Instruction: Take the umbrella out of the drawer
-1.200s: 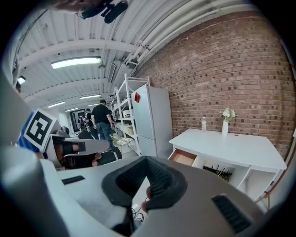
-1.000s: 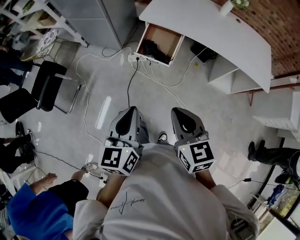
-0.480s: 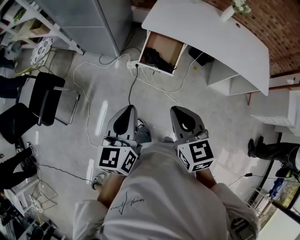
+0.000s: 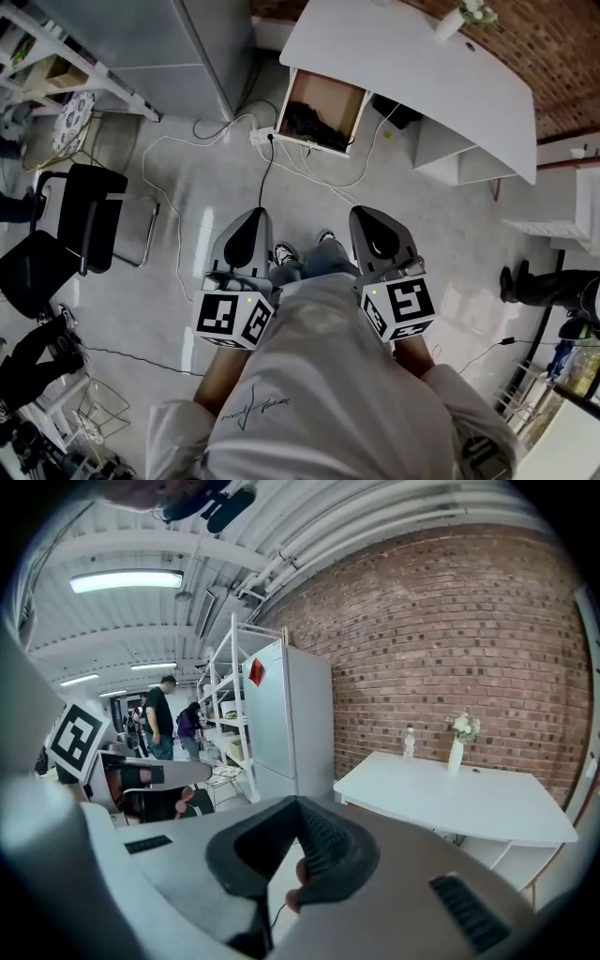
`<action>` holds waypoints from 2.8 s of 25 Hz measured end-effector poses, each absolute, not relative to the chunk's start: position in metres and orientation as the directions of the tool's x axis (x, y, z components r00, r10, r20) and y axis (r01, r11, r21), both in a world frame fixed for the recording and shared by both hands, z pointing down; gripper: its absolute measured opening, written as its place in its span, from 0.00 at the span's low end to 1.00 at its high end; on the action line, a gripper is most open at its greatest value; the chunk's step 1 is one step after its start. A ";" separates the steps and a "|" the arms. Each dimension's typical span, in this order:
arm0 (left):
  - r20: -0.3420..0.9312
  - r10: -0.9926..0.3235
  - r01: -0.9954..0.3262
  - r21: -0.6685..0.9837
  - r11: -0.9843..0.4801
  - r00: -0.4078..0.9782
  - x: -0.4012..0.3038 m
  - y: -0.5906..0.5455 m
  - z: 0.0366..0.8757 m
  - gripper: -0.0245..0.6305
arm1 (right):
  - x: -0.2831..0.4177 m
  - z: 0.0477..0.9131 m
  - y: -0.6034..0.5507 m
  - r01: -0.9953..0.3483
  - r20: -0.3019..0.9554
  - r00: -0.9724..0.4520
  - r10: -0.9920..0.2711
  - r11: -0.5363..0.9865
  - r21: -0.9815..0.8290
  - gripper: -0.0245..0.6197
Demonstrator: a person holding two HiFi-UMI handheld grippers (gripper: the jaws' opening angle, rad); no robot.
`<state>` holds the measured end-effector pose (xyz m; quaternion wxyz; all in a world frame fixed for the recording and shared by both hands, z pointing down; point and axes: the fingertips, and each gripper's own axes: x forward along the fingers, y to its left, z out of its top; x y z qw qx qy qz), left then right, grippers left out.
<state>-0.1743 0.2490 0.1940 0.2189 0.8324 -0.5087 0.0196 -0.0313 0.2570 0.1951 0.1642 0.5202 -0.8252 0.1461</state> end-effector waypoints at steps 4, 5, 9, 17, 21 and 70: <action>0.267 -0.822 -0.847 0.343 -0.406 0.502 -0.169 0.232 0.198 0.06 | -0.023 0.200 0.242 -0.921 0.425 -0.377 -0.823 0.381 -0.080 0.06; 0.271 -0.818 -0.845 0.341 -0.411 0.507 -0.167 0.227 0.199 0.06 | -0.019 0.202 0.237 -0.924 0.426 -0.372 -0.825 0.374 -0.082 0.06; 0.285 -0.810 -0.846 0.333 -0.417 0.512 -0.155 0.200 0.204 0.06 | -0.006 0.208 0.207 -0.930 0.427 -0.359 -0.830 0.359 -0.083 0.06; 0.311 -0.793 -0.843 0.322 -0.430 0.524 -0.131 0.129 0.209 0.06 | 0.010 0.220 0.137 -0.920 0.442 -0.380 -0.813 0.382 -0.088 0.06; 0.331 -0.790 -0.849 0.317 -0.422 0.516 -0.116 0.092 0.213 0.06 | 0.022 0.229 0.101 -0.911 0.459 -0.400 -0.794 0.399 -0.104 0.06; 0.448 -0.778 -0.888 0.340 -0.308 0.441 -0.099 -0.041 0.295 0.06 | 0.030 0.351 -0.040 -0.790 0.627 -0.514 -0.586 0.608 -0.080 0.07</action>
